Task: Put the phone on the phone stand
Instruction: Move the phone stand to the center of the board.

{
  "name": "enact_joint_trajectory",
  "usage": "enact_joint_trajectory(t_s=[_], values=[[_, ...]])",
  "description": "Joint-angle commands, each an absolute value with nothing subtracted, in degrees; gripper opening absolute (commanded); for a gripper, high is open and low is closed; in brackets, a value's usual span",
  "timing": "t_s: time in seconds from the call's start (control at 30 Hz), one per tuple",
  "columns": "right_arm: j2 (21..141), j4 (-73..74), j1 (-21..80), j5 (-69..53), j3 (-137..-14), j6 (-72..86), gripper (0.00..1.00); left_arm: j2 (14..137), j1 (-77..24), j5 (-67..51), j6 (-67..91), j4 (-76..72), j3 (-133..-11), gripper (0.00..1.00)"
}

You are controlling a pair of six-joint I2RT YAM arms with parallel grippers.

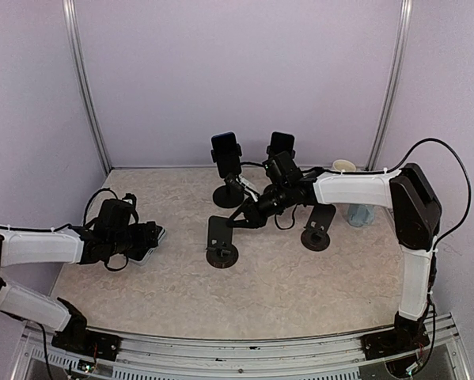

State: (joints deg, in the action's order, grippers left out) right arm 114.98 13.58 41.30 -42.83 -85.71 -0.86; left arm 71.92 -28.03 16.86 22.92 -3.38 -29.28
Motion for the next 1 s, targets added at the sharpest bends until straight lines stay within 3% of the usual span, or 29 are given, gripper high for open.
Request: enact_joint_trajectory(t_s=[0.0,0.17,0.37,0.97], values=[[115.3,14.8,41.9,-43.1,-86.5,-1.7,0.19,75.7,-27.1,16.2,21.4,-3.8,-32.3,0.99],[115.0,15.6,41.9,-42.5,-86.6,-1.8,0.28,78.1,-26.6,15.9,18.9,-3.9,-33.9,0.99],[114.4,17.4,41.9,-41.4,-87.0,-1.6,0.53,79.8,-24.8,12.9,15.5,-3.5,-35.6,0.99],[110.0,18.4,41.4,-39.1,-84.5,0.3,0.7,90.7,-21.8,12.1,10.1,3.1,-43.1,0.99]])
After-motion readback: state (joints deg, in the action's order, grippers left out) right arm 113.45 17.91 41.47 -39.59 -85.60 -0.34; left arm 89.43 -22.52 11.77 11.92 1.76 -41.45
